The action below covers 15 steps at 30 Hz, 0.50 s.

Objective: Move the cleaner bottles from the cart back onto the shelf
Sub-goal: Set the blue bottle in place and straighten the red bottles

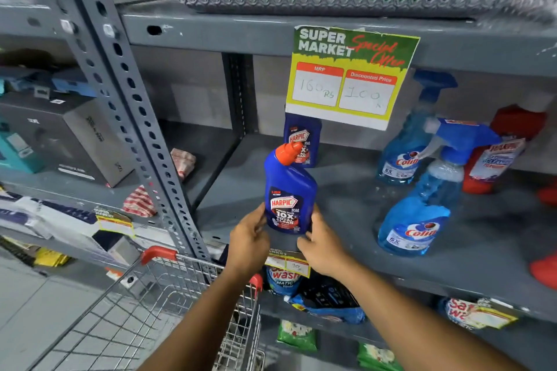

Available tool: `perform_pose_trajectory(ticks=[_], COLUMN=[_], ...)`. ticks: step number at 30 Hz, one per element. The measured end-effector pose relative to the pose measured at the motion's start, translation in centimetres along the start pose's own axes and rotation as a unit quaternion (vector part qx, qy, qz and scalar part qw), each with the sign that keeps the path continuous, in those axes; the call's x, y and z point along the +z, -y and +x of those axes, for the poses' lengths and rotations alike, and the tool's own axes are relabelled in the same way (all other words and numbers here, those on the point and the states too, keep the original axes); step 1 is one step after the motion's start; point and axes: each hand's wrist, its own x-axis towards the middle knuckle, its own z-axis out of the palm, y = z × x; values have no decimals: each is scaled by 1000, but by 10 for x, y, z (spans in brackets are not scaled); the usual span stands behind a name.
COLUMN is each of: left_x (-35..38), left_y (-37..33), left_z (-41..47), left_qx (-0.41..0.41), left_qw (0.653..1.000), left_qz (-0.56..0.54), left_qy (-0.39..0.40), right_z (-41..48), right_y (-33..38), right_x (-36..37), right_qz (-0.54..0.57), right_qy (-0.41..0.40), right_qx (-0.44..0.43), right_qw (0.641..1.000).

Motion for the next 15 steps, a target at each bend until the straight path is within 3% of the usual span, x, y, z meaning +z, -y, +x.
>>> perform_pose_trajectory(ticks=[4, 6, 9, 10, 12, 13, 15], left_x=[0, 2, 17, 27, 58, 75, 107], left_y=[2, 0, -15, -23, -41, -51, -72], left_z=[-5, -15, -46, -56, -67, -67, -58], left_qx=[8, 9, 117, 160, 198, 191, 138], left_qw=[1000, 999, 977, 974, 978, 979, 981], left_qz=[-19, 12, 88, 87, 65, 53, 34], left_qy=[4, -47, -152, -135, -26, 36, 132], right_z=[-6, -27, -83, -98, -107, -105, -95], right_y=[0, -6, -22, -30, -51, -61, -65], right_x=[-3, -12, -40, -53, -85, -101, -126], right_qz=[10, 19, 33, 31, 20, 29, 52], right_qy=[21, 4, -156, -239, -379, -406, -366], right_qx=[11, 12, -66, -90, -82, -51, 17], right_qw=[1000, 1000, 985, 966, 922, 912, 929])
